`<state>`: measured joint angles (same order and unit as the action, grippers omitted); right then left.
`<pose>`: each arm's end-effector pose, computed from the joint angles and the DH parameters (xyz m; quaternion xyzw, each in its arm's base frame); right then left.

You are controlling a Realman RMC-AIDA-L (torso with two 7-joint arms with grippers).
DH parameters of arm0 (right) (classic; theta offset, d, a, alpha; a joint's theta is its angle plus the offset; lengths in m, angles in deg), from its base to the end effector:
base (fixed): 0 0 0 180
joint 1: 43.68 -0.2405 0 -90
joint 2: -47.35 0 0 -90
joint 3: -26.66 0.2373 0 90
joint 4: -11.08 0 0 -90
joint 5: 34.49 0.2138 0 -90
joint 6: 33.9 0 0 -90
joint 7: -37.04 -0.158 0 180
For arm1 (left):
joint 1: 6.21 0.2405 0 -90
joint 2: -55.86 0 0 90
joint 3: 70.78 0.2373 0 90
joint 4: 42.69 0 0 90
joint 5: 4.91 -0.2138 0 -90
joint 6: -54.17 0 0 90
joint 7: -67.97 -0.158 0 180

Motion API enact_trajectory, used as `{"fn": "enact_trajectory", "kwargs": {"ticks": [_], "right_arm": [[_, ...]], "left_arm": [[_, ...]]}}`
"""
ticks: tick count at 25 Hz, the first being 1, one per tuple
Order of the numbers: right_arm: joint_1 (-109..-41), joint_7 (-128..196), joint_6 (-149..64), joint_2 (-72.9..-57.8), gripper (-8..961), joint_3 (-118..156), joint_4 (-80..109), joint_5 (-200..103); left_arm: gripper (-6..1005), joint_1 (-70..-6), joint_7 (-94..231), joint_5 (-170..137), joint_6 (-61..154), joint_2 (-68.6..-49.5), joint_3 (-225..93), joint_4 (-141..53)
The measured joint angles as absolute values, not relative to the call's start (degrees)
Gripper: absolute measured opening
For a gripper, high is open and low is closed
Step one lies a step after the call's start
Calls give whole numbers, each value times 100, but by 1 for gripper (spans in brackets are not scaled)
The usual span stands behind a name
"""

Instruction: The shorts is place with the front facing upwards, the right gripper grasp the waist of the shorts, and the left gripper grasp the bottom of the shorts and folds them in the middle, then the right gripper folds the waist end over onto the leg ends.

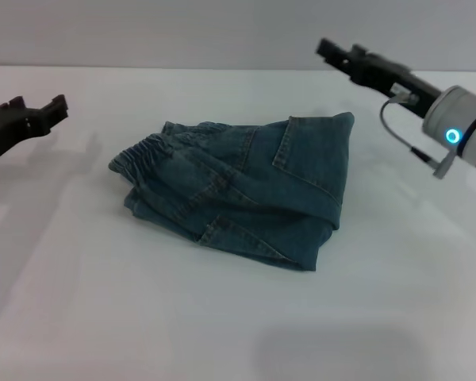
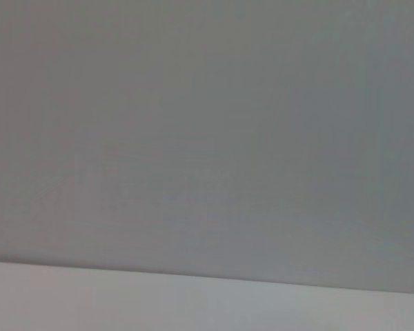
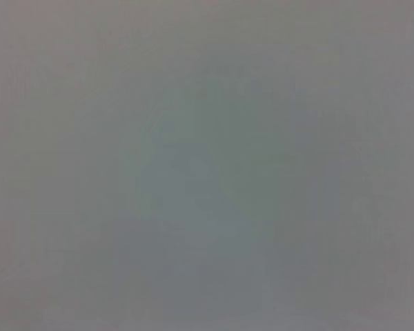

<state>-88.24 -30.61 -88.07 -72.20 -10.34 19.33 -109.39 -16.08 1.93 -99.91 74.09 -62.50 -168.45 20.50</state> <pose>0.2256 0.4258 -0.0349 -0.7583 0.4043 0.3824 0.3395 -0.2904 0.3810 0.0391 -0.7331 -0.4113 -0.1911 0.5069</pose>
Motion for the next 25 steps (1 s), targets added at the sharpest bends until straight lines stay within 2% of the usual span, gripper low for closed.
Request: {"fn": "enact_trajectory", "kwargs": {"ticks": [5,12,16,25], "right_arm": [[-9023,-870,-8425,-7244,756,-1033,1508,-10608],[-9316,3780,-8652,-7242,754,250,-459,-9724],[-8924,6346,-9257,-7209,744,2012,-1543,-9877],[-8006,6478,-9781,-7183,704,3361,-2392,-11197]], "left_arm": [[710,-1526,191,-9960,7324,-6260,-16653,2167],[711,-1325,188,-9956,6717,-6248,-15926,2425],[711,-1282,187,-9954,6513,-6245,-15744,2511],[711,-1331,217,-9955,6415,-6248,-15627,2438]]}}
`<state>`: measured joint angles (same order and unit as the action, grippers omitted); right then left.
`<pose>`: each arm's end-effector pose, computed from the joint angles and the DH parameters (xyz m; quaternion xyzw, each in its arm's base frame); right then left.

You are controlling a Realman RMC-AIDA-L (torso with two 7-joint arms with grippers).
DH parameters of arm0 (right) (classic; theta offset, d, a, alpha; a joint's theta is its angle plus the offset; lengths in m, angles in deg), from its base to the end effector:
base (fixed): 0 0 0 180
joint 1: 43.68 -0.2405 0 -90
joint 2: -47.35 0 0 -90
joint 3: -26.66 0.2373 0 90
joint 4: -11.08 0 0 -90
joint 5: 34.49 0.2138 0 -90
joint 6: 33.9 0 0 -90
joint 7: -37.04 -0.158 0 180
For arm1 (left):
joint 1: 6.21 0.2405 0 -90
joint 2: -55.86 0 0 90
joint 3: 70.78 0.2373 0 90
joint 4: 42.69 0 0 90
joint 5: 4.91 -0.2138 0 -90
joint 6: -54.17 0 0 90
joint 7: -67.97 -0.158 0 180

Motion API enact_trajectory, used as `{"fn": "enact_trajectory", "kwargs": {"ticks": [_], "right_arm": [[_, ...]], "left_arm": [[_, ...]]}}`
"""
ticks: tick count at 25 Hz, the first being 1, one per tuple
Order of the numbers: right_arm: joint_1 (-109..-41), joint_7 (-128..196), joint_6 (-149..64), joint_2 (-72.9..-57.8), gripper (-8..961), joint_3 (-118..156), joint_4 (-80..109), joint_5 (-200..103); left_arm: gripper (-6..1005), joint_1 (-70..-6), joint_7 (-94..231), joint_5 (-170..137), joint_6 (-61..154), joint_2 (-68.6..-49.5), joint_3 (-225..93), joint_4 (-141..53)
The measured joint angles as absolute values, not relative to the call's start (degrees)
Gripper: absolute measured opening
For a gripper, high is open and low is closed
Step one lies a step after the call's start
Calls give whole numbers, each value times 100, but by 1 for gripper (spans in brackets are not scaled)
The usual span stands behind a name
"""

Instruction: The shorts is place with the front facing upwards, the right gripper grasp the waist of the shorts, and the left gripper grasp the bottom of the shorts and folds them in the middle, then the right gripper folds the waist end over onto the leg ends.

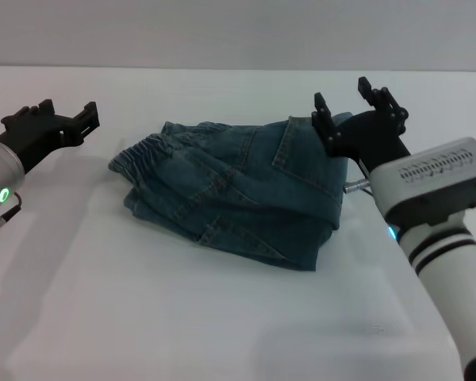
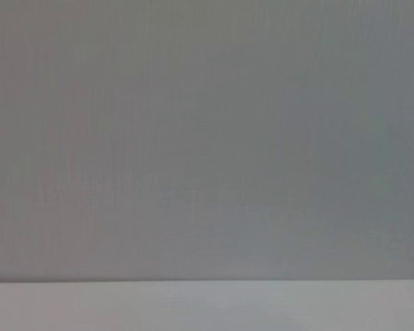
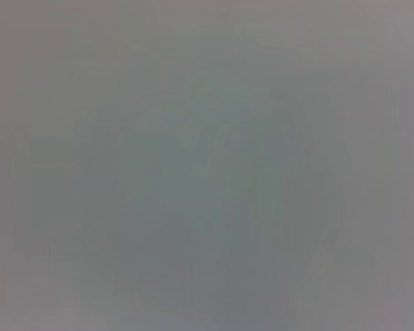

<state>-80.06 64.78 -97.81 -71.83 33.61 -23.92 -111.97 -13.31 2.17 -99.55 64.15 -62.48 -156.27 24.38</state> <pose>0.2040 0.3417 -0.1013 -0.7583 0.1840 0.2604 0.5686 -0.2678 0.3721 0.0111 -0.7476 -0.3772 -0.1788 0.5166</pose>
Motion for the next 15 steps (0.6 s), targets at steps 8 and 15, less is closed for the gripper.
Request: {"fn": "enact_trajectory", "kwargs": {"ticks": [8,15], "right_arm": [[-7396,6069,-9736,-7218,448,3650,-2557,-12022],[-7193,5444,-9647,-7212,196,3289,-2572,-12090]], "left_arm": [[712,-1341,237,-9804,6412,-6251,-15484,2471],[712,-1465,213,-9799,6427,-6240,-15323,2528]]}}
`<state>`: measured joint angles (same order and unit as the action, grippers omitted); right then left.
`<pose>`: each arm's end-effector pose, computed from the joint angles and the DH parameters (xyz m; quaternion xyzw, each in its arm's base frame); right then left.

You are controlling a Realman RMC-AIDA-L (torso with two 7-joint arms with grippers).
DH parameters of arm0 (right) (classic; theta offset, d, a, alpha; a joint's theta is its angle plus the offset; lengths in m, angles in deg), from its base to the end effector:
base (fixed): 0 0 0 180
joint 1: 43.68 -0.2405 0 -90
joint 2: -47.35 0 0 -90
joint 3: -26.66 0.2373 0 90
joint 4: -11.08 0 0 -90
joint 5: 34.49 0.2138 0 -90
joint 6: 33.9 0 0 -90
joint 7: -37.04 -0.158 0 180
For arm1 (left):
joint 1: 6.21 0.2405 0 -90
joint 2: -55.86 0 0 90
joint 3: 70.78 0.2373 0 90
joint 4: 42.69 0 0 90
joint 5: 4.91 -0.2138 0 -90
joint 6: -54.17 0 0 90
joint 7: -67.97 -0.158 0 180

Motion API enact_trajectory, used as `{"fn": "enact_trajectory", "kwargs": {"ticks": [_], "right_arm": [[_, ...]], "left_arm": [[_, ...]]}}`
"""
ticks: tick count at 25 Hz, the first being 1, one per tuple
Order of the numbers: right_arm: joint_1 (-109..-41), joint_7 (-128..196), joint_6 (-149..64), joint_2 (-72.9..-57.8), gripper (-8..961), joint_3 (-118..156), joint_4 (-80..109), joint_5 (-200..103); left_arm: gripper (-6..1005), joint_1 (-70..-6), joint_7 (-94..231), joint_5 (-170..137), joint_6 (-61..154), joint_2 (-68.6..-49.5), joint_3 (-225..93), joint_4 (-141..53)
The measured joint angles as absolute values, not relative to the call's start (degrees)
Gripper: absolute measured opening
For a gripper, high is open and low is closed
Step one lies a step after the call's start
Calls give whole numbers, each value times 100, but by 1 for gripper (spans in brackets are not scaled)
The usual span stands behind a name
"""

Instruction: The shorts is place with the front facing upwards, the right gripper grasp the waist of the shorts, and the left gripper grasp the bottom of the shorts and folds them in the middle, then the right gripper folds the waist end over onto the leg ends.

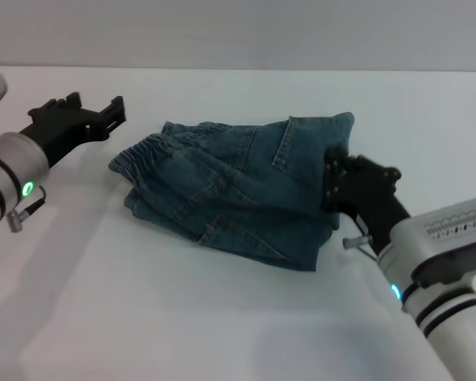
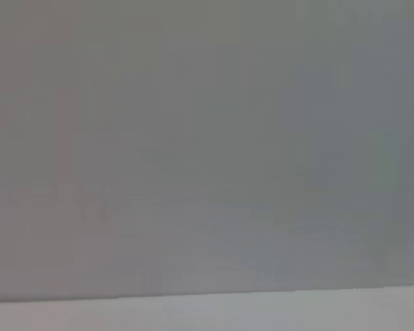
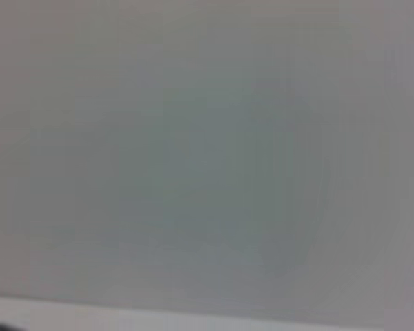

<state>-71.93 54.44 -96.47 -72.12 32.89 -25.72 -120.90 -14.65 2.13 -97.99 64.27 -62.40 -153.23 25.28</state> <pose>0.2234 0.2982 -0.1210 -0.7679 0.2600 0.2886 0.5094 -0.2456 0.3753 -0.0018 -0.7652 -0.3646 -0.1940 0.4938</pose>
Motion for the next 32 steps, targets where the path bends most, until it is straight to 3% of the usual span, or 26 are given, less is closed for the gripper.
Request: {"fn": "enact_trajectory", "kwargs": {"ticks": [4,32], "right_arm": [[-7107,5415,-9432,-7214,20,3253,-2683,-12105],[-7790,4098,-7501,-7119,18,3959,-1974,-12121]], "left_arm": [[712,-1595,203,-9799,6447,-6239,-15181,2552],[714,-2419,238,-9550,6639,-6261,-14383,1322]]}}
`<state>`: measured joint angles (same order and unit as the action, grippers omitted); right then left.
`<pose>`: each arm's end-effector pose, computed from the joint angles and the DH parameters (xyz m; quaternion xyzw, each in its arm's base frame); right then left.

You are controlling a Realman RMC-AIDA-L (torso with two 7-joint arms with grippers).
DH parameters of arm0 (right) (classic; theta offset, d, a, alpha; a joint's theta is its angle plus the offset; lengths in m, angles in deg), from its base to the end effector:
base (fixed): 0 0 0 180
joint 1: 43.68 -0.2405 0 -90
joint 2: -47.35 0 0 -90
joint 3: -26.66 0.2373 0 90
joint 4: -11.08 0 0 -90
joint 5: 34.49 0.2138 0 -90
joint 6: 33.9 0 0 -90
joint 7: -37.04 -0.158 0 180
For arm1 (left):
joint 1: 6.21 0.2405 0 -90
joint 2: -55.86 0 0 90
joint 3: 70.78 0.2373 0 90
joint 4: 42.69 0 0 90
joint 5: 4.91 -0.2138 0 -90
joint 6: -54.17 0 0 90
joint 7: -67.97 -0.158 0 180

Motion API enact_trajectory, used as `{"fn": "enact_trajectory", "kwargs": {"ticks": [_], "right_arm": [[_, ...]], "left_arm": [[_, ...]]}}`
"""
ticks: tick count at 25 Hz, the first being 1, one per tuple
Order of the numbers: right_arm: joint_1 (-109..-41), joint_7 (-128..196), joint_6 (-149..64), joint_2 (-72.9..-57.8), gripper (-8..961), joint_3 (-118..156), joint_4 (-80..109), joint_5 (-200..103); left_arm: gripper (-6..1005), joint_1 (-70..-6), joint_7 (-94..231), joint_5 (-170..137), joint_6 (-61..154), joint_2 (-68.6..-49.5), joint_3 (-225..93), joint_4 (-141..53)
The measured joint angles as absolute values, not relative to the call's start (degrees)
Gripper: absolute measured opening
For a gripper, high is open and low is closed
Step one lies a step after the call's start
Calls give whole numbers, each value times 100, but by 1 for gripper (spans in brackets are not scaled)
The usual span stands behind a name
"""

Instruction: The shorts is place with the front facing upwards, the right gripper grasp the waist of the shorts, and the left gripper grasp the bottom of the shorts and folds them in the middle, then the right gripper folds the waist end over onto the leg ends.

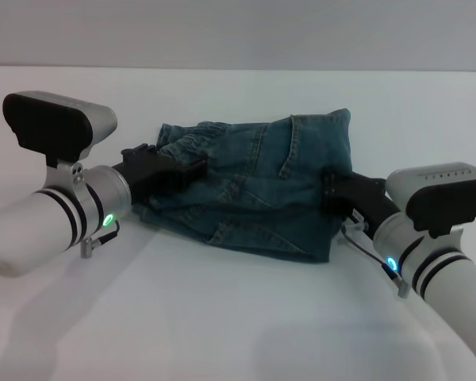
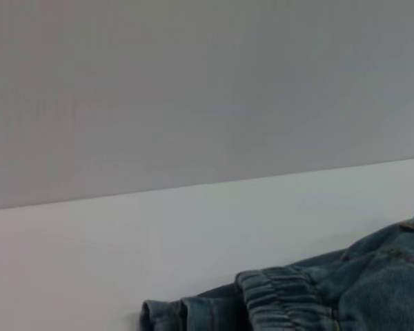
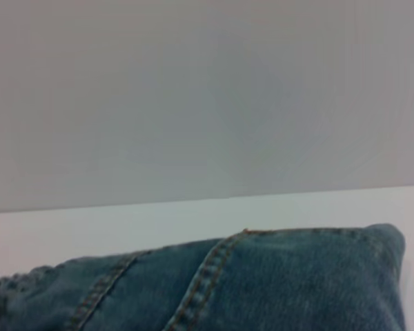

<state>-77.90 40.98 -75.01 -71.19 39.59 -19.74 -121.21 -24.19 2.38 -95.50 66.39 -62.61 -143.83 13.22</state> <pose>0.2500 0.3371 -0.1321 -0.7736 0.3842 0.2233 0.4517 -0.2295 0.3707 -0.0774 -0.8352 -0.3550 -0.1431 0.3949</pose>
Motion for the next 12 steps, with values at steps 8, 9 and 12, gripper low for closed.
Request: {"fn": "enact_trajectory", "kwargs": {"ticks": [8,9,12], "right_arm": [[-8043,4098,-7320,-7105,28,4230,-1795,-12121],[-8080,4098,-7282,-7102,29,4253,-1764,-12121],[-8221,4098,-7109,-7094,33,4344,-1654,-12121]], "left_arm": [[714,-2233,241,-9531,6708,-6238,-14412,1391],[714,-2212,241,-9528,6715,-6237,-14411,1371],[714,-2180,241,-9524,6730,-6236,-14404,1365]]}}
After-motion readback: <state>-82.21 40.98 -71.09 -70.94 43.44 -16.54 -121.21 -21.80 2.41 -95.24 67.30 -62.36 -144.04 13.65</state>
